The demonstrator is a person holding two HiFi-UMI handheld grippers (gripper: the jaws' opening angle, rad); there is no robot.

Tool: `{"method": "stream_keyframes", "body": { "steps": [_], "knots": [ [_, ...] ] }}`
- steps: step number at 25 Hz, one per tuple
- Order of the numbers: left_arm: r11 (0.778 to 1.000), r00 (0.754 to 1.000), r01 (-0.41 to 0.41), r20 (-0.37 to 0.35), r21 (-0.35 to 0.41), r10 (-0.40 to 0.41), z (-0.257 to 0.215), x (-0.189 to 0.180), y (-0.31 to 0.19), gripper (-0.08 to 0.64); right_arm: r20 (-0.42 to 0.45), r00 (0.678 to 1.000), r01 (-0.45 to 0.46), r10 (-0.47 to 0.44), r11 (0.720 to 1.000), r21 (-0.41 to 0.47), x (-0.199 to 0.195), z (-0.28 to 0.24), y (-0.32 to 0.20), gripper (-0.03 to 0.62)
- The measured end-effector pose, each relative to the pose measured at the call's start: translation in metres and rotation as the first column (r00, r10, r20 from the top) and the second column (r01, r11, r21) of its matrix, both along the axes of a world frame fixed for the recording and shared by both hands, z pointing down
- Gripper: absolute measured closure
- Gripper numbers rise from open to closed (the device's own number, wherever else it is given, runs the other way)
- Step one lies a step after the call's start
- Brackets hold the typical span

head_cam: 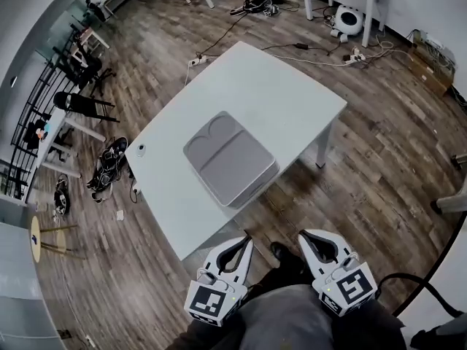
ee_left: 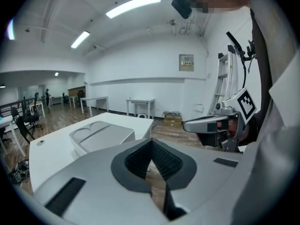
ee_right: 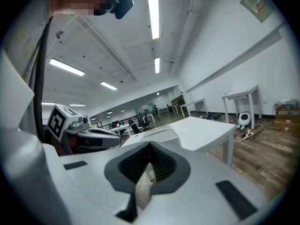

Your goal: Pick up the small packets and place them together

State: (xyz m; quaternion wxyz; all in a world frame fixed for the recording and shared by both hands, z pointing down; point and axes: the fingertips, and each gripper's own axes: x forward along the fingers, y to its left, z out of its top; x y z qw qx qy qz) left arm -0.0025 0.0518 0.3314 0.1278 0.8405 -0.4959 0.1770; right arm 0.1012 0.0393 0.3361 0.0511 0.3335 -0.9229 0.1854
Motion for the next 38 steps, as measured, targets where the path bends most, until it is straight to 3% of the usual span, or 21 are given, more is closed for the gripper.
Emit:
{"method": "stream_keyframes", "body": {
  "steps": [7, 13, 19, 26, 29, 33, 38],
  "knots": [
    [0.999, 0.998, -0.048, 0.048, 0.018, 0.047, -0.006, 0.031, 0.014, 0.563, 0.059, 0.997, -0.052, 0.053, 0.999, -0.008, 0.033, 0.001, 0.019, 0.588],
    [0.998, 0.994, -0.046, 0.103, 0.036, 0.042, -0.022, 0.02, -0.004, 0.563, 0.113, 0.989, -0.091, 0.092, 0.996, -0.014, 0.04, -0.003, 0.016, 0.589],
    [0.993, 0.983, -0.049, 0.18, 0.111, 0.028, -0.023, -0.024, -0.039, 0.563, 0.163, 0.983, -0.078, 0.081, 0.997, -0.026, -0.001, 0.022, -0.009, 0.589],
    [0.991, 0.966, -0.055, 0.257, 0.122, 0.022, 0.011, -0.086, -0.092, 0.563, 0.279, 0.955, -0.074, 0.098, 0.993, -0.097, -0.074, 0.09, -0.06, 0.589],
    [0.991, 0.955, -0.11, 0.286, 0.083, 0.082, 0.036, -0.094, -0.101, 0.563, 0.297, 0.95, -0.061, 0.102, 0.988, -0.145, -0.097, 0.115, -0.072, 0.588],
    [0.991, 0.958, -0.131, 0.261, 0.013, 0.123, 0.056, -0.1, -0.11, 0.563, 0.36, 0.927, -0.033, 0.103, 0.98, -0.196, -0.118, 0.12, -0.084, 0.572],
    [0.982, 0.951, -0.188, 0.252, 0.01, 0.18, 0.064, -0.096, -0.121, 0.563, 0.483, 0.868, 0.034, 0.114, 0.957, -0.289, -0.127, 0.126, -0.094, 0.505]
  ]
}}
